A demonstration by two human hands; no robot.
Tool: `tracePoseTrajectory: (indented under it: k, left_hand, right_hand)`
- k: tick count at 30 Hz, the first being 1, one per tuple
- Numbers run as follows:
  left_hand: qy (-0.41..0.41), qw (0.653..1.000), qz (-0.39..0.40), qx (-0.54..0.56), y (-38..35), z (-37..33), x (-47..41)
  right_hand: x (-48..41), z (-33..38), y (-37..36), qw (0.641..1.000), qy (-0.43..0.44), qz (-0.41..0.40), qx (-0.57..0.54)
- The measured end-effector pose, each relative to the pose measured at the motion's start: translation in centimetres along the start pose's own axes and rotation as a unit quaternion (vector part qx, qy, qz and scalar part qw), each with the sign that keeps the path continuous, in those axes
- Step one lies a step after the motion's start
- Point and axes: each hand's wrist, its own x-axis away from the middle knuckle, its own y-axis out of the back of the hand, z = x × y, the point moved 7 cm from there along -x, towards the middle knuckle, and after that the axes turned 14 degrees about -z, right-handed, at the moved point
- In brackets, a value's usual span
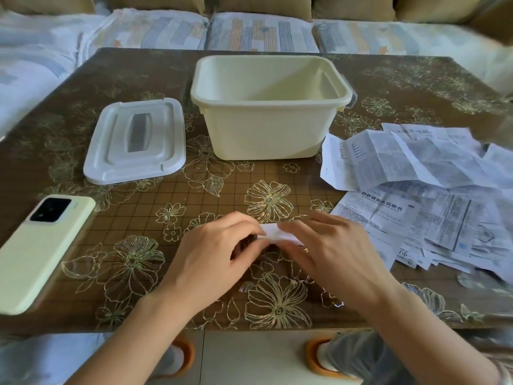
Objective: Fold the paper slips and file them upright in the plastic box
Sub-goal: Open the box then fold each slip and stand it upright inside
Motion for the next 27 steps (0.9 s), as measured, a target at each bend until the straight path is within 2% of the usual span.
tracePoseTrajectory:
  k: [4,8,14,18,21,24,27]
  left_hand:
    - [-0.065,0.997,-0.031,-0.005,0.6,-1.3,-0.1]
    - [-0.076,0.994,-0.077,0.001,1.2,-1.6,-0.7]
    - [-0.099,0.989,-0.107,-0.003,3.3,-2.1,-3.8]
    - [-0.104,0.979,-0.174,-0.023,5.9,-1.8,-7.8]
    - [-0.072,0.965,-0.242,-0.076,8.2,0.9,-11.1]
    - [-0.026,0.978,-0.157,-0.137,7.5,5.3,-13.5]
    - [-0.019,0.986,-0.096,-0.134,6.1,7.1,-14.1]
  right_hand:
    - [-0.1,-0.2,0.7,1.000,-0.015,-0.013,-0.009]
    - [-0.2,-0.6,1.2,0.998,-0.050,-0.027,-0.027]
    - [-4.1,-1.4,2.4,0.996,-0.041,-0.013,-0.077]
    - [-9.2,-2.6,3.9,0.996,-0.038,-0.057,-0.051]
    - [-12.5,-5.4,5.0,0.983,-0.132,-0.091,-0.094]
    - [-14.9,-8.8,5.2,0.945,-0.265,-0.082,-0.174]
    - [-16.8,-11.0,3.4,0.884,-0.383,-0.039,-0.265]
